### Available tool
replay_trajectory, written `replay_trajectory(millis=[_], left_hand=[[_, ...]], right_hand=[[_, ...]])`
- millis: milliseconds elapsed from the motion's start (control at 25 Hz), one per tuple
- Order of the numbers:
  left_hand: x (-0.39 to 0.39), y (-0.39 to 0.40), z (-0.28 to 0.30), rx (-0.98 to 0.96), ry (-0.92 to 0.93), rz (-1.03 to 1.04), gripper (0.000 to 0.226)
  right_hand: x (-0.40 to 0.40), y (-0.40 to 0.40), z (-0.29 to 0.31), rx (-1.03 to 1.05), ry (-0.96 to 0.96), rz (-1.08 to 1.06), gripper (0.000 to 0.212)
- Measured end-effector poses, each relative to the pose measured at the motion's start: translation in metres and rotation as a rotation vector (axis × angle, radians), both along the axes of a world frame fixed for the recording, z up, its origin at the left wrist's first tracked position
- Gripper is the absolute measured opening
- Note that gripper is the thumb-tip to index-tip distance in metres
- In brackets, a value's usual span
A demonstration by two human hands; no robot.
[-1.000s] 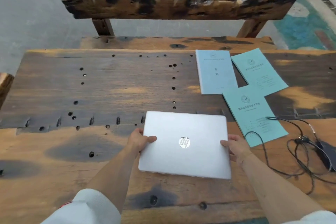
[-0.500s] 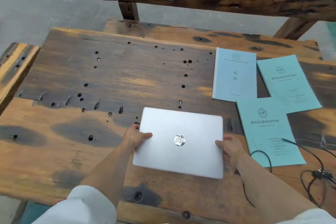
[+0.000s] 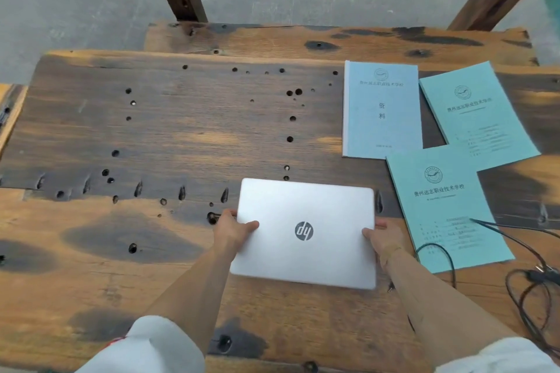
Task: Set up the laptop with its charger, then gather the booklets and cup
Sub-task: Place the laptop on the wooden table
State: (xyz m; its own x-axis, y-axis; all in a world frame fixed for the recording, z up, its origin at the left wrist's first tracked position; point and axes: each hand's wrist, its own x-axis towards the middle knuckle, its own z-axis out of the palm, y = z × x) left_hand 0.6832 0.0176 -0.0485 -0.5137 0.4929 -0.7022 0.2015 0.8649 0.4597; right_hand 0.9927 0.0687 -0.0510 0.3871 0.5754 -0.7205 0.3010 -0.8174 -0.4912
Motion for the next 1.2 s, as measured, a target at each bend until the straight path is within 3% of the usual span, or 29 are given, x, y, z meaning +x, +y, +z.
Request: replay_trajectory(millis=[200, 920, 1200], left_hand=[[0.006, 0.006, -0.014, -0.022, 0.045, 0.034, 0.049], [0.011, 0.007, -0.027, -0.037, 0.151, -0.012, 0.051], [0.003, 0.002, -0.026, -0.068, 0.131, -0.201, 0.063]], right_hand=[[0.000, 0.004, -0.015, -0.004, -0.034, 0.011, 0.031], [-0.001, 0.002, -0.035, 0.030, -0.166, 0.032, 0.028], [-0.006, 0.002, -0.031, -0.044, -0.280, 0.210, 0.022]])
